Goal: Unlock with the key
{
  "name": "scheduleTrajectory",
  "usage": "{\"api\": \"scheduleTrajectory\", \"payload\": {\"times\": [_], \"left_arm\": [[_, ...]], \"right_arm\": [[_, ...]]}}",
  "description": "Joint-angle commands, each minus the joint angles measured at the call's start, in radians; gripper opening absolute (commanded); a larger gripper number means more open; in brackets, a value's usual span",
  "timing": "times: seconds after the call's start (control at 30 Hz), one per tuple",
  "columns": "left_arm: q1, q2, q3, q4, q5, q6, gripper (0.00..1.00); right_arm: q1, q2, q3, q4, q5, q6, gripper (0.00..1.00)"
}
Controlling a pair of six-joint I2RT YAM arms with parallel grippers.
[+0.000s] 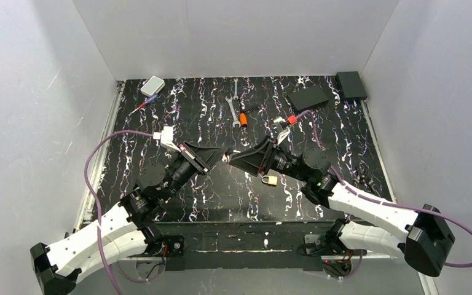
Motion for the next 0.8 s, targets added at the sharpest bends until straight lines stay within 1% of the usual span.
{"api": "scheduleTrajectory", "payload": {"times": [0.0, 0.3, 0.53, 0.77], "left_arm": [[0.000, -0.007, 0.024, 0.043, 0.007, 0.037, 0.00], [0.000, 0.022, 0.028, 0.071, -0.002, 0.014, 0.00], [0.000, 0.044, 0.034, 0.085, -0.009, 0.008, 0.00], [0.000, 0.048, 0.034, 0.090, -0.038, 0.006, 0.00]], "right_arm": [[0.006, 0.021, 0.065, 0.095, -0.015, 0.013, 0.60], [0.013, 0.068, 0.100, 0.116, -0.021, 0.017, 0.47], [0.027, 0.085, 0.093, 0.142, -0.018, 0.027, 0.36], [0.038, 0.079, 0.076, 0.149, -0.012, 0.031, 0.35]]}}
